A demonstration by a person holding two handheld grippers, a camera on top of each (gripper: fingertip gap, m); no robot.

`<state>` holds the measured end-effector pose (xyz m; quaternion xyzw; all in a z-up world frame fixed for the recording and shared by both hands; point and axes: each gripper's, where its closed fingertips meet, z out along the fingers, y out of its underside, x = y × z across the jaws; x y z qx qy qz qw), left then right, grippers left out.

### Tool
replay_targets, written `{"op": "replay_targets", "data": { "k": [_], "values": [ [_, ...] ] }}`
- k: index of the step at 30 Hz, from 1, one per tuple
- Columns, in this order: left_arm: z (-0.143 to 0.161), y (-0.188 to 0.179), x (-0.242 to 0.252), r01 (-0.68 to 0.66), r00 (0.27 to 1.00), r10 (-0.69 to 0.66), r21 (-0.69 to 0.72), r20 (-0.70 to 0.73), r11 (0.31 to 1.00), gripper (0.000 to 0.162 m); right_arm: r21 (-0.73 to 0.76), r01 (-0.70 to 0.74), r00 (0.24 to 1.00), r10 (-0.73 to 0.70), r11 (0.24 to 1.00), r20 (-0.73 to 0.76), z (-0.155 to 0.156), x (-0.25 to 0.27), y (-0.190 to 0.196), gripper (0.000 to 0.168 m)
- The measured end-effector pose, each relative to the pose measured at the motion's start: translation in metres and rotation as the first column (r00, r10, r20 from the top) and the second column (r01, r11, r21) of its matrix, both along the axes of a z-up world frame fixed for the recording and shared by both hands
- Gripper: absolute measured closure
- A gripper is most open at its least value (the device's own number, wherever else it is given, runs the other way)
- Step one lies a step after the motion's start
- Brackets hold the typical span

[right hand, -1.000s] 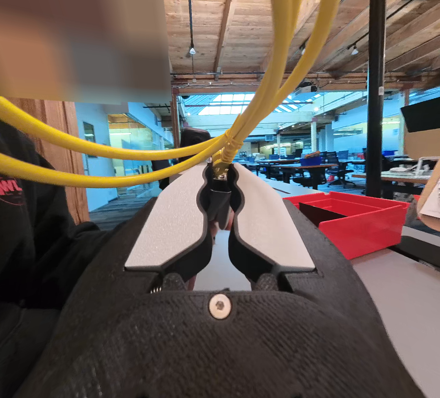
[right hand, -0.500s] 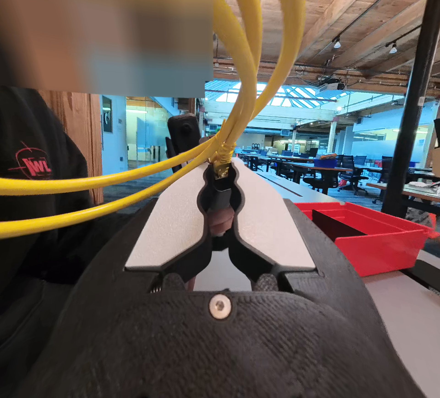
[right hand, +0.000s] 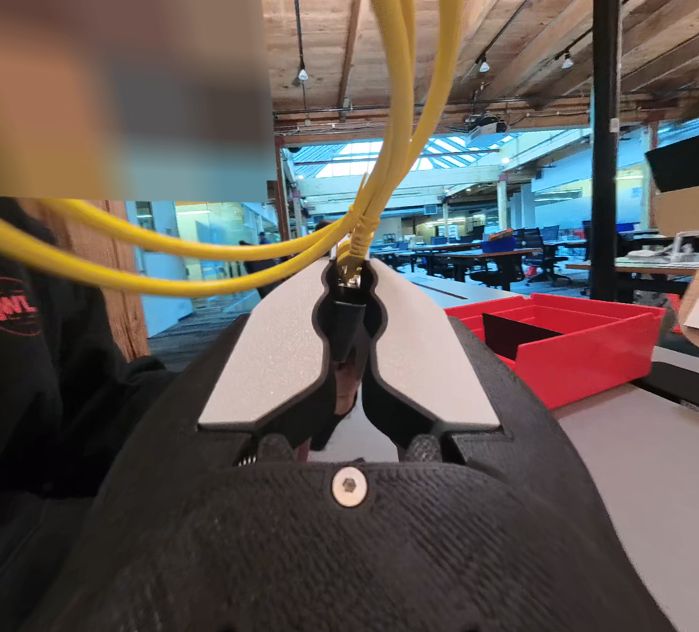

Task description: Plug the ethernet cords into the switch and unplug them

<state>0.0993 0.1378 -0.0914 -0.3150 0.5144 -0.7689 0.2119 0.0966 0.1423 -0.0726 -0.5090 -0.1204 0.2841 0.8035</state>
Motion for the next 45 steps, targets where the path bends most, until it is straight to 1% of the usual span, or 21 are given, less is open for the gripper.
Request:
{"op": "replay_targets", "data": {
  "k": [2,5,6,10,15,17,18,19,21,24,26,29,32,33,34,36,37,39,40,43,45],
  "values": [
    [-0.005,0.0,0.005,0.005,1.0,-0.005,-0.038,-0.022,0.999,0.136,-0.017,0.021,1.0,-0.022,1.0,-0.002,-0.003,0.004,0.002,0.154],
    [-0.013,0.003,0.011,-0.132,0.99,0.138,0.179,-0.02,0.975,0.135,-0.031,0.015,0.999,-0.016,0.999,-0.038,-0.01,0.011,0.001,0.154],
    [-0.013,0.003,0.01,-0.133,0.99,0.14,0.192,-0.023,0.972,0.135,-0.027,0.001,0.999,-0.002,1.0,-0.045,-0.01,0.009,0.001,0.154],
    [-0.015,0.005,0.011,-0.041,0.996,0.041,0.004,-0.082,0.999,0.136,-0.054,0.039,0.999,-0.04,0.998,-0.016,-0.013,0.012,0.007,0.154],
    [-0.013,0.007,0.01,-0.074,0.989,0.081,0.06,-0.124,0.995,0.136,-0.075,-0.008,1.0,0.008,0.997,-0.005,-0.016,0.011,0.005,0.153],
    [-0.009,0.016,0.01,-0.096,0.98,0.092,-0.016,-0.178,0.995,0.136,-0.157,0.008,0.996,0.005,0.988,0.084,-0.027,0.011,0.01,0.154],
    [-0.005,0.022,0.01,-0.102,0.976,0.083,-0.087,-0.2,0.991,0.135,-0.171,0.054,0.988,-0.029,0.984,0.148,-0.031,0.011,0.011,0.157],
    [-0.001,0.029,0.009,-0.118,0.972,0.08,-0.165,-0.223,0.979,0.136,-0.171,0.13,0.969,-0.089,0.977,0.231,-0.036,0.015,0.011,0.15],
    [0.0,0.04,0.007,-0.124,0.96,0.055,-0.245,-0.273,0.961,0.136,-0.192,0.283,0.903,-0.194,0.94,0.384,-0.05,0.026,0.01,0.137],
    [-0.001,0.064,0.006,-0.191,0.946,0.076,-0.351,-0.317,0.917,0.136,-0.205,0.424,0.799,-0.258,0.882,0.544,-0.064,0.029,-0.003,0.118],
    [-0.005,0.07,0.007,-0.204,0.937,0.056,-0.411,-0.344,0.889,0.135,-0.145,0.579,0.649,-0.346,0.802,0.678,-0.071,0.041,-0.016,0.105],
    [-0.015,0.069,0.013,-0.227,0.921,0.059,-0.407,-0.386,0.885,0.135,0.005,0.728,0.465,-0.499,0.686,0.732,-0.035,0.062,-0.047,0.106],
    [-0.015,0.057,0.016,-0.195,0.918,0.004,-0.442,-0.396,0.875,0.135,0.032,0.695,0.411,-0.434,0.718,0.802,-0.007,0.037,-0.059,0.114],
    [-0.016,0.053,0.017,-0.186,0.915,-0.011,-0.445,-0.404,0.876,0.135,0.058,0.674,0.357,-0.393,0.736,0.847,-0.006,0.021,-0.054,0.113],
    [-0.019,0.048,0.019,-0.193,0.907,-0.003,-0.423,-0.42,0.886,0.135,0.102,0.677,0.258,-0.365,0.729,0.895,-0.008,0.011,-0.047,0.112],
    [-0.024,0.045,0.023,-0.236,0.893,0.047,-0.377,-0.448,0.895,0.135,0.251,0.693,-0.004,-0.345,0.675,0.938,-0.004,0.002,-0.041,0.11],
    [-0.024,0.044,0.023,-0.238,0.892,0.049,-0.373,-0.45,0.897,0.135,0.324,0.637,-0.068,-0.367,0.7,0.928,0.003,-0.014,-0.04,0.114],
    [-0.02,0.039,0.021,-0.216,0.896,0.022,-0.394,-0.443,0.893,0.135,0.345,0.523,-0.049,-0.377,0.779,0.925,0.007,-0.041,-0.037,0.132],
    [-0.019,0.036,0.02,-0.208,0.897,0.019,-0.384,-0.442,0.899,0.136,0.326,0.52,-0.062,-0.346,0.789,0.936,0.002,-0.037,-0.032,0.13],
    [-0.017,0.026,0.02,-0.193,0.896,0.018,-0.353,-0.443,0.916,0.135,0.272,0.638,-0.199,-0.186,0.721,0.962,-0.024,0.018,-0.016,0.113],
    [-0.017,0.022,0.02,-0.19,0.895,0.019,-0.343,-0.445,0.92,0.135,0.286,0.637,-0.263,-0.146,0.716,0.954,-0.025,0.033,-0.015,0.109]
  ]
}}
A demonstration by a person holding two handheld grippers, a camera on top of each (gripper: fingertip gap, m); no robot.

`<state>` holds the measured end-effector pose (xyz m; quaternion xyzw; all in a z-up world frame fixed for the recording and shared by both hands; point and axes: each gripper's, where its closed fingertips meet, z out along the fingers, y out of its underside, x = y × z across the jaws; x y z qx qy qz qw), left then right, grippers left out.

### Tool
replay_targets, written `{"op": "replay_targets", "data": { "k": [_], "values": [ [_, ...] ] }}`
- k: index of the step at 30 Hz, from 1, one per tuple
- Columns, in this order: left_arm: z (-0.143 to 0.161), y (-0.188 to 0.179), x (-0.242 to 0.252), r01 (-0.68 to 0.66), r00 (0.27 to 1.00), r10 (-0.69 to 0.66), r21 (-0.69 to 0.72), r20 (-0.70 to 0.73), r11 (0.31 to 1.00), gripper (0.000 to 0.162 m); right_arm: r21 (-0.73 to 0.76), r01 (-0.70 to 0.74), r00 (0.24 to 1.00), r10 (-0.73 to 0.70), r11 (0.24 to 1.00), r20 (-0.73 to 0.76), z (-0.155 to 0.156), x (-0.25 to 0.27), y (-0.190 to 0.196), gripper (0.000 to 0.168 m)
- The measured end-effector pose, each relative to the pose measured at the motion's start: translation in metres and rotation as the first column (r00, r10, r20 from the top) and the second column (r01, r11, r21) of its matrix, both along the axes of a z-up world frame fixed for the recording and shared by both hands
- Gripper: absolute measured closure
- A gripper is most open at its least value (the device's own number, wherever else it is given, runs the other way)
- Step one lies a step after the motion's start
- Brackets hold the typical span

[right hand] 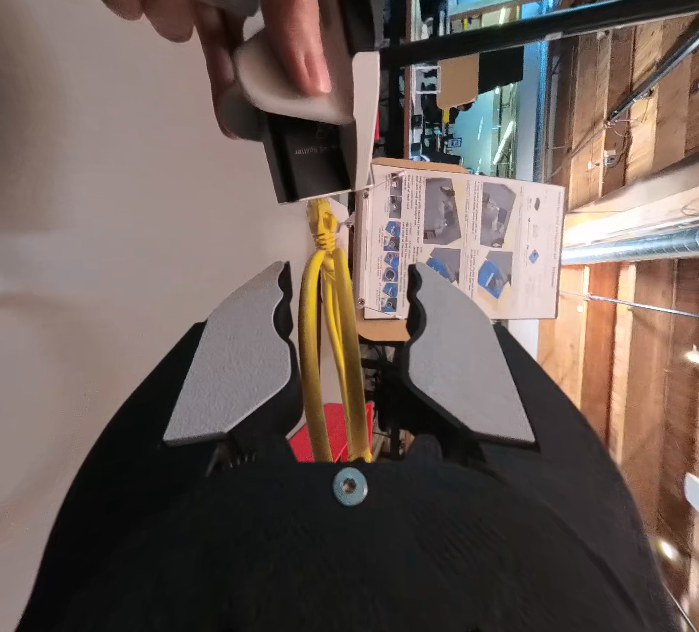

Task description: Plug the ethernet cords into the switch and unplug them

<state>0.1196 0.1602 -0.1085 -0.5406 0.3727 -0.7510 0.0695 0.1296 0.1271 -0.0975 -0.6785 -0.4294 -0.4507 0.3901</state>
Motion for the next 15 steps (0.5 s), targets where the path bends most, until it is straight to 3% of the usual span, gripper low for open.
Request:
{"op": "replay_targets", "data": {
  "k": [3,6,9,15],
  "values": [
    [-0.003,0.002,0.0,-0.001,1.0,0.001,0.01,-0.013,1.0,0.135,-0.11,-0.038,0.999,0.035,0.993,-0.03,-0.006,-0.001,0.001,0.122],
    [-0.008,0.003,0.001,-0.01,1.0,0.012,0.044,-0.027,0.999,0.136,-0.152,-0.047,0.996,0.058,0.987,0.068,-0.003,-0.001,0.003,0.135],
    [-0.011,0.0,0.003,-0.009,0.999,0.011,0.066,-0.035,0.998,0.135,-0.264,-0.043,0.998,0.056,0.964,0.043,-0.013,-0.004,0.0,0.133],
    [-0.019,0.008,0.005,-0.03,0.998,0.034,0.071,-0.058,0.997,0.136,-0.245,-0.116,0.989,0.091,0.963,-0.114,-0.032,-0.005,0.012,0.115]
  ]
}}
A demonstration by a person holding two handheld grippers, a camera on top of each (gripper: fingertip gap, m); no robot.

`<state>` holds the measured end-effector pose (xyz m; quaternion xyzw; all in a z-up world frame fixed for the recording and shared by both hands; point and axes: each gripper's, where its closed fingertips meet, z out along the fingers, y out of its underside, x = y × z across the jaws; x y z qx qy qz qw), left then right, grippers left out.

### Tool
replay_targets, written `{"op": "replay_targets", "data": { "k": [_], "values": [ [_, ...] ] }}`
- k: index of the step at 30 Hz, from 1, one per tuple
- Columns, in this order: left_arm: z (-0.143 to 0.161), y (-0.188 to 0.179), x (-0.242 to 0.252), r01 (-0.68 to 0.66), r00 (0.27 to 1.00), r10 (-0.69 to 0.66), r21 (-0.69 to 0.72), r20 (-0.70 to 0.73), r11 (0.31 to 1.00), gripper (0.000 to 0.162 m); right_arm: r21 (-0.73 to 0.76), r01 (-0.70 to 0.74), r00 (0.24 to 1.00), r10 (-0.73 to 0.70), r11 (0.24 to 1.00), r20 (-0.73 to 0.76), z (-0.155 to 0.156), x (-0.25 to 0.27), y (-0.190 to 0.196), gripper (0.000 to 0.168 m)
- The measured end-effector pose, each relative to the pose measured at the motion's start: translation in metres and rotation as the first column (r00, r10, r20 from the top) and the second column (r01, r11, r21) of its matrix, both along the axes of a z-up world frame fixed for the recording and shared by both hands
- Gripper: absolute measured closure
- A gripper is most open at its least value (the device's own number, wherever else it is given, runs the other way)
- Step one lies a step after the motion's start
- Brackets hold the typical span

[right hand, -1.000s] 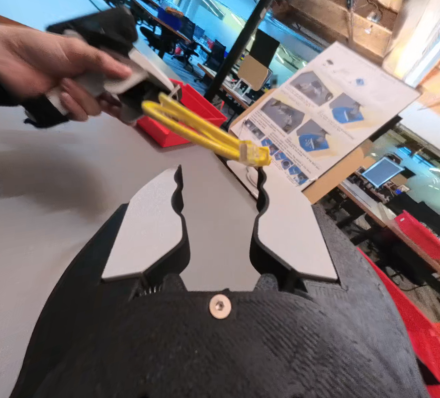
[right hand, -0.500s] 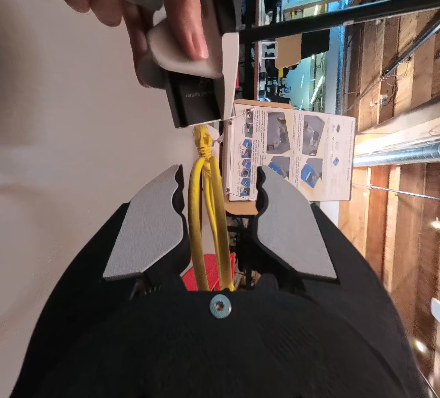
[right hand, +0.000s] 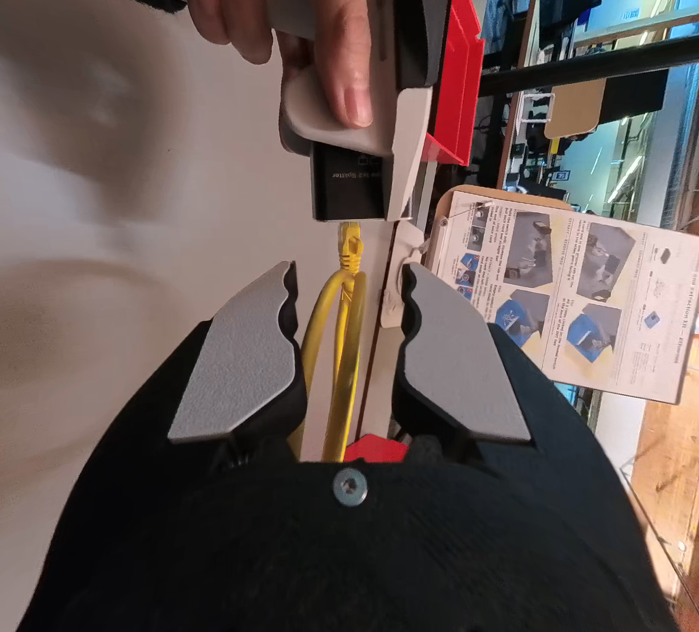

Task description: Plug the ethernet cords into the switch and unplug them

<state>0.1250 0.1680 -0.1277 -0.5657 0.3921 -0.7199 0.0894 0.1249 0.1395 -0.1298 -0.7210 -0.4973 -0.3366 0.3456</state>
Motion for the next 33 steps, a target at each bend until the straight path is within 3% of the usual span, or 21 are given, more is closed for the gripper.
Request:
{"op": "replay_targets", "data": {
  "k": [4,7,9,12,14,17,23,26,28,31,33],
  "values": [
    [-0.008,0.006,0.004,-0.017,1.0,0.018,0.022,-0.02,1.0,0.136,0.139,-0.056,0.994,0.041,0.989,0.106,0.019,-0.008,0.006,0.119],
    [-0.013,0.015,0.006,-0.054,0.998,0.055,0.037,-0.03,0.998,0.136,0.186,-0.071,0.996,0.079,0.98,-0.034,0.033,-0.036,-0.002,0.12],
    [-0.014,0.019,0.005,-0.067,0.997,0.068,0.026,-0.035,0.997,0.136,0.182,-0.085,0.988,0.107,0.98,-0.115,0.027,-0.055,-0.004,0.12],
    [-0.011,0.022,0.003,-0.061,0.998,0.061,-0.012,-0.023,0.998,0.135,0.18,0.016,0.999,-0.022,0.984,0.034,0.01,-0.03,0.005,0.12],
    [-0.009,0.022,0.003,-0.064,0.998,0.064,0.003,-0.019,0.998,0.135,0.209,0.094,0.995,-0.1,0.973,0.019,0.003,-0.006,0.016,0.13],
    [-0.009,0.026,0.004,-0.1,0.995,0.101,0.05,-0.018,0.994,0.135,0.221,0.073,0.996,-0.058,0.972,-0.073,-0.007,0.001,0.03,0.131],
    [-0.003,0.05,-0.001,-0.197,0.98,0.197,0.091,0.003,0.976,0.135,0.25,0.036,0.993,-0.007,0.967,-0.116,-0.017,-0.003,0.055,0.147],
    [-0.007,0.063,-0.001,-0.254,0.967,0.256,0.141,0.004,0.957,0.135,0.264,-0.02,0.994,0.046,0.964,-0.096,-0.019,-0.003,0.068,0.146],
    [-0.01,0.073,-0.001,-0.29,0.956,0.292,0.142,0.005,0.946,0.135,0.308,-0.067,0.981,0.118,0.949,-0.151,-0.005,-0.017,0.07,0.143],
    [-0.01,0.087,-0.004,-0.333,0.942,0.334,0.124,0.015,0.935,0.135,0.39,-0.194,0.886,0.331,0.9,-0.324,0.022,-0.072,0.059,0.133],
    [-0.008,0.096,-0.007,-0.367,0.93,0.368,0.123,0.02,0.922,0.136,0.359,-0.3,0.825,0.43,0.884,-0.366,0.01,-0.103,0.05,0.12]
  ]
}}
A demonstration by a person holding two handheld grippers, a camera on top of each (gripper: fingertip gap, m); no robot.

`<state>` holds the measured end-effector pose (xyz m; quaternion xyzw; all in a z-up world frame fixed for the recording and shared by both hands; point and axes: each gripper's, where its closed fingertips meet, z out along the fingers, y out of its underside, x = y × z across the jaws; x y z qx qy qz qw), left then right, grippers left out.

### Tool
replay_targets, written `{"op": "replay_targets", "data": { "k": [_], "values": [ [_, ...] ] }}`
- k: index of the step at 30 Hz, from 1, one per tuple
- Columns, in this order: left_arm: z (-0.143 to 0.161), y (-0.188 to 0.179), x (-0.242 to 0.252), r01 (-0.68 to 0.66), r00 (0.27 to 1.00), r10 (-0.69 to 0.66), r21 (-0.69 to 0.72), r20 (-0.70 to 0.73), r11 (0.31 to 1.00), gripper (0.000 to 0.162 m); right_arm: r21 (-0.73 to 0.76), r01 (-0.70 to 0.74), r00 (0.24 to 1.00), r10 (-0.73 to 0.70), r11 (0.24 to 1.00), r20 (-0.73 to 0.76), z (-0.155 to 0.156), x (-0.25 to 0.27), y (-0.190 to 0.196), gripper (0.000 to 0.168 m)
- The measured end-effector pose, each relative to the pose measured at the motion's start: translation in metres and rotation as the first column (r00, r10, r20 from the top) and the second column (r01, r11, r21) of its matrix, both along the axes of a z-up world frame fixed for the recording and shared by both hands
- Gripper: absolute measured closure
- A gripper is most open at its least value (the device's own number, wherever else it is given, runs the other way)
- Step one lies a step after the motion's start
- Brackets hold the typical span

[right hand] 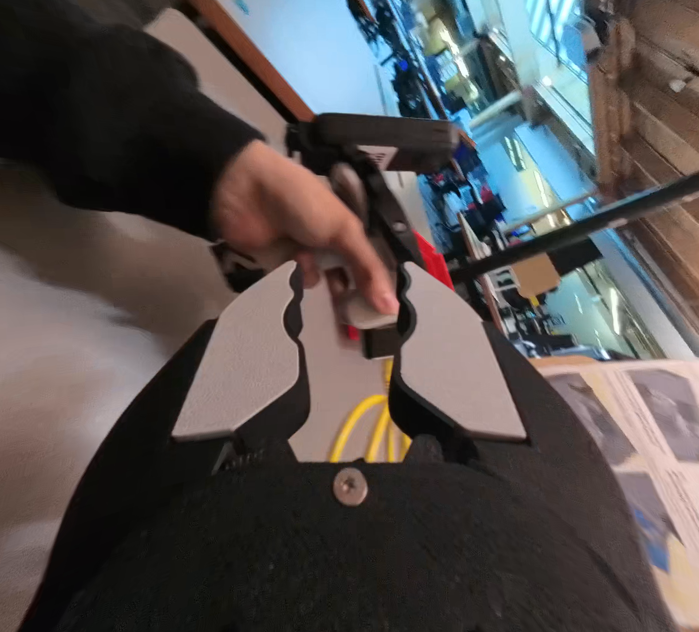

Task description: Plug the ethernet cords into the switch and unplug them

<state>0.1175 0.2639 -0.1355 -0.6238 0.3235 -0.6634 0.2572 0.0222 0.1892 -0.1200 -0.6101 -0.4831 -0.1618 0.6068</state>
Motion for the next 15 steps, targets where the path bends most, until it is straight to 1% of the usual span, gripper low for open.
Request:
{"op": "replay_targets", "data": {
  "k": [2,3,4,5,6,8,10,12,14,15],
  "values": [
    [0.008,0.009,-0.004,-0.031,0.999,0.032,-0.009,0.028,0.999,0.135,-0.027,-0.022,0.997,0.023,0.999,0.069,-0.026,-0.008,0.0,0.122],
    [0.014,0.012,-0.007,-0.041,0.998,0.042,-0.018,0.054,0.999,0.135,-0.068,-0.027,0.993,0.034,0.997,0.113,-0.046,-0.007,0.0,0.124],
    [0.022,0.015,-0.009,-0.05,0.995,0.052,-0.027,0.087,0.998,0.135,-0.135,-0.057,0.988,0.075,0.989,0.135,-0.067,-0.009,-0.002,0.125],
    [0.03,0.018,-0.011,-0.063,0.991,0.066,-0.033,0.113,0.998,0.136,-0.185,-0.098,0.983,0.125,0.978,0.135,-0.083,-0.011,-0.006,0.126],
    [0.038,0.02,-0.013,-0.073,0.988,0.077,-0.033,0.136,0.997,0.136,-0.181,-0.106,0.984,0.129,0.978,0.12,-0.09,-0.008,-0.005,0.128],
    [0.055,0.021,-0.014,-0.085,0.979,0.088,-0.026,0.184,0.996,0.136,-0.123,-0.065,0.993,0.076,0.99,0.089,-0.088,0.007,0.005,0.133],
    [0.074,0.023,-0.01,-0.092,0.965,0.098,-0.033,0.243,0.995,0.136,-0.114,-0.06,0.99,0.073,0.992,0.118,-0.09,0.023,0.008,0.151],
    [0.093,0.02,-0.007,-0.053,0.949,0.066,-0.052,0.308,0.997,0.136,-0.069,-0.034,0.987,0.045,0.997,0.155,-0.091,0.037,0.013,0.149],
    [0.1,0.005,-0.001,0.066,0.941,-0.039,-0.068,0.337,0.995,0.136,-0.039,0.042,0.98,-0.034,0.998,0.194,-0.09,0.059,0.023,0.137],
    [0.099,-0.003,0.003,0.115,0.939,-0.082,-0.079,0.335,0.99,0.136,-0.023,0.067,0.981,-0.062,0.997,0.185,-0.085,0.07,0.028,0.132]
  ]
}}
